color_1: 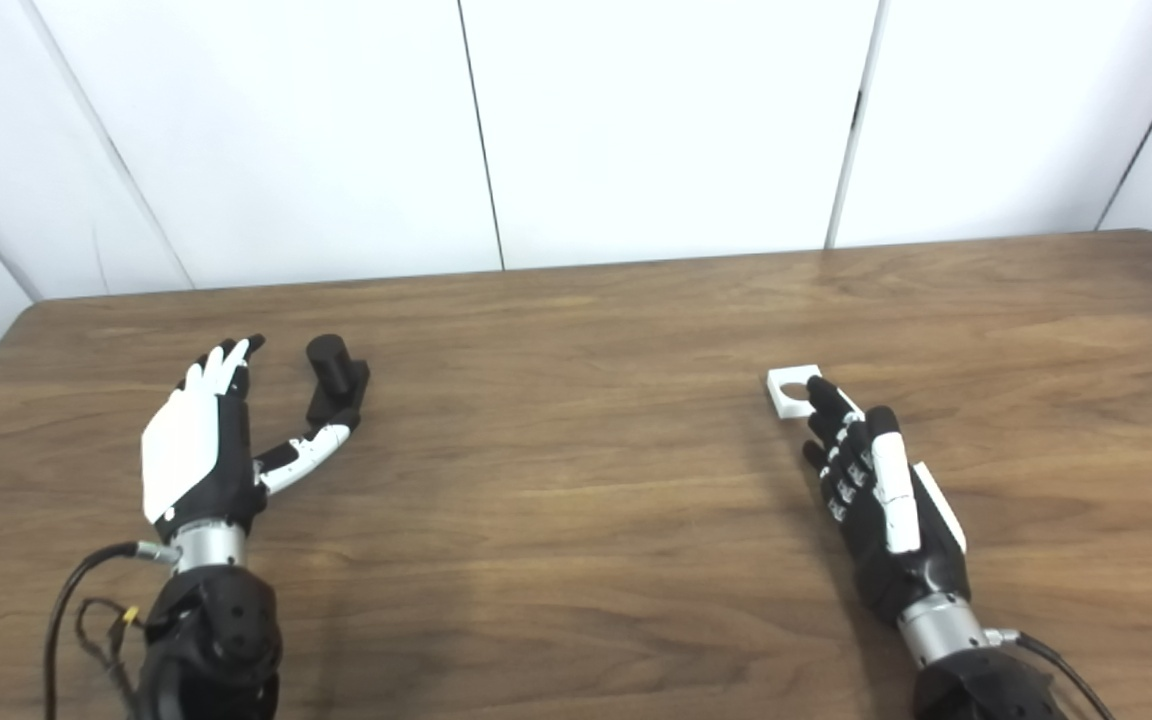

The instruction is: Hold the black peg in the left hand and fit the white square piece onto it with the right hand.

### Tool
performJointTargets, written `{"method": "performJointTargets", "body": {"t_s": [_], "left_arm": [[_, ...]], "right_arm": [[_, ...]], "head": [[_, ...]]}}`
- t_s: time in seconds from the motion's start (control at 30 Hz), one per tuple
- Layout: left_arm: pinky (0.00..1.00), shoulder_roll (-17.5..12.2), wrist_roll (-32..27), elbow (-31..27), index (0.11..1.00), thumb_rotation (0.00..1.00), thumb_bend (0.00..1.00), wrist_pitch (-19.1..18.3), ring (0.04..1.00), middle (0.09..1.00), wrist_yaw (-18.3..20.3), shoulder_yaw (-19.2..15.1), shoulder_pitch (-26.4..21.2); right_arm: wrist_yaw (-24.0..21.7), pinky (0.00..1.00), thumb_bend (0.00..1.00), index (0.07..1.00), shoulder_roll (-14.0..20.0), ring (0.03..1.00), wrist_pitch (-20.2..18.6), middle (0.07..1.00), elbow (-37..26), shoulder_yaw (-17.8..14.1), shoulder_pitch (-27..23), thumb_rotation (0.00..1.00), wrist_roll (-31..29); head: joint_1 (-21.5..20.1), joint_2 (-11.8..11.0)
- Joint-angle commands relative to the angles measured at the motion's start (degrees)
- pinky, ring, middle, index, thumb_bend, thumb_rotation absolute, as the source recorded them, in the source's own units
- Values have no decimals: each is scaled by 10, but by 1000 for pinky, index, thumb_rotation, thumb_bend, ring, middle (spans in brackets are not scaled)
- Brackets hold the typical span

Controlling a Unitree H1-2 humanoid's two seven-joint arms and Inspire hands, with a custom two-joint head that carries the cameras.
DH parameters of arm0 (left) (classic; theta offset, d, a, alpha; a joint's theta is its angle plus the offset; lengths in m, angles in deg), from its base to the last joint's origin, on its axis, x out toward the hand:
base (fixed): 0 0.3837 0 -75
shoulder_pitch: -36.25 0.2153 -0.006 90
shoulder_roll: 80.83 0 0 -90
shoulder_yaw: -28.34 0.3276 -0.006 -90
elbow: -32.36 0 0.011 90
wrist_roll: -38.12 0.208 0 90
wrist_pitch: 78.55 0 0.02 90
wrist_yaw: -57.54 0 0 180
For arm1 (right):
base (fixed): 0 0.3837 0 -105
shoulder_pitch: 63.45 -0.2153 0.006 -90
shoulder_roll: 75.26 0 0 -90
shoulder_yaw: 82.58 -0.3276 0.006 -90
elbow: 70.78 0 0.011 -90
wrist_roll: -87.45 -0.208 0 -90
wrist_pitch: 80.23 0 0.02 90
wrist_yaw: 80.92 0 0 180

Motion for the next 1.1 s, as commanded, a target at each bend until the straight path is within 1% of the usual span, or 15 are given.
{"method": "performJointTargets", "body": {"t_s": [0.0,0.13,0.33,0.53,0.77,1.0,1.07], "left_arm": [[1000,-4,31,15,902,503,786,0,1000,979,-12,-7,-40],[1000,-4,36,48,902,486,776,1,1000,985,-10,-11,-61],[1000,-7,34,96,888,474,772,1,1000,977,-26,-10,-82],[1000,-19,33,143,878,475,779,1,1000,970,-49,-1,-99],[1000,-27,24,186,874,519,789,2,1000,971,-67,8,-118],[1000,-27,19,216,864,524,790,1,994,960,-79,15,-132],[1000,-28,17,218,863,557,798,1,991,957,-81,18,-133]], "right_arm": [[-1,1000,643,903,-3,1000,22,973,-6,0,-13,952,-1],[0,1000,650,900,-3,1000,22,970,-6,0,-12,953,0],[-4,1000,636,905,-2,1000,22,973,-6,-2,-10,956,-5],[-6,1000,634,919,2,1000,25,981,-3,0,-9,970,-2],[0,1000,646,906,0,1000,27,966,-5,3,-9,970,14],[-3,1000,641,911,0,1000,24,975,-6,-1,-6,969,7],[-4,1000,637,916,1,1000,24,975,-7,-1,-5,977,7]], "head": [[1,0],[0,-1],[0,-2],[-1,-4],[-4,-5],[-6,-5],[-6,-5]]}}
